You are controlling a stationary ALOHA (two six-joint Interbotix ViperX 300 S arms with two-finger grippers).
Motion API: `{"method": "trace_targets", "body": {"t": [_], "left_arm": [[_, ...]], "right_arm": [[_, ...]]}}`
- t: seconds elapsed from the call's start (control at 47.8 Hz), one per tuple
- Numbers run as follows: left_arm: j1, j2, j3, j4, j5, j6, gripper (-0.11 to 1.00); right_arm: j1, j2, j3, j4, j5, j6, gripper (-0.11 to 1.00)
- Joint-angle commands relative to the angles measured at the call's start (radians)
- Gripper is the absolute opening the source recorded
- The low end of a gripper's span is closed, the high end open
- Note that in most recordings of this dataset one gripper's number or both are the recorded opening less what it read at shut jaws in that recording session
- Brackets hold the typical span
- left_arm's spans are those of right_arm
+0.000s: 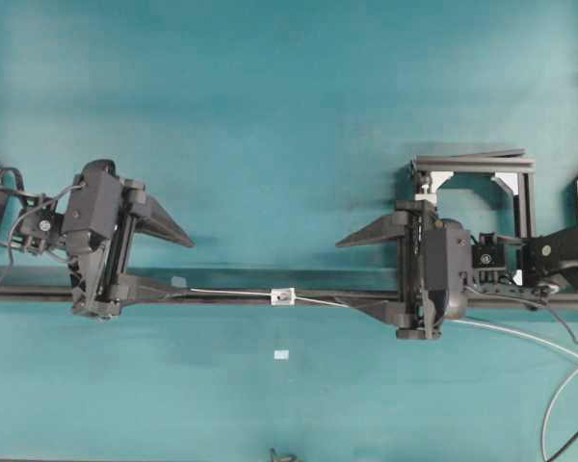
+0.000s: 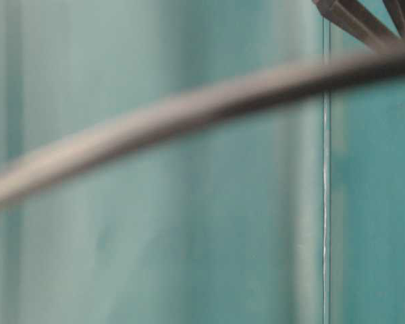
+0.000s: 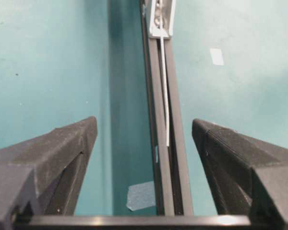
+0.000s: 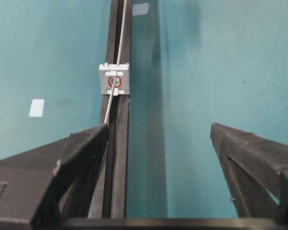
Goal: Insert the wire through the hole in the metal fitting marked with a red label.
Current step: 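Pull the wire leftward through the fitting with the left gripper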
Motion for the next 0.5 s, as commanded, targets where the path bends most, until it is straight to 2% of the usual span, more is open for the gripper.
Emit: {"method": "trace_targets", "body": {"t": [0.0, 0.335, 0.397, 0.481], "left_arm": [[0.006, -0.014, -0.009, 0.003, -0.012, 0.0, 0.88], [0.018, -0.011, -0.011, 0.003, -0.005, 0.002, 0.84], [0.017, -0.008, -0.014, 0.006, 0.018, 0.0, 0.74], [0.017, -0.002, -0.025, 0.006, 0.06, 0.0, 0.49]], "right_arm": [[-0.005, -0.028, -0.002, -0.003, -0.012, -0.002, 0.94], [-0.015, -0.031, 0.003, -0.003, -0.011, -0.014, 0.92], [-0.017, -0.029, 0.003, -0.003, -0.006, -0.026, 0.81], [-0.017, -0.031, 0.003, -0.003, -0.006, -0.046, 0.58]]}}
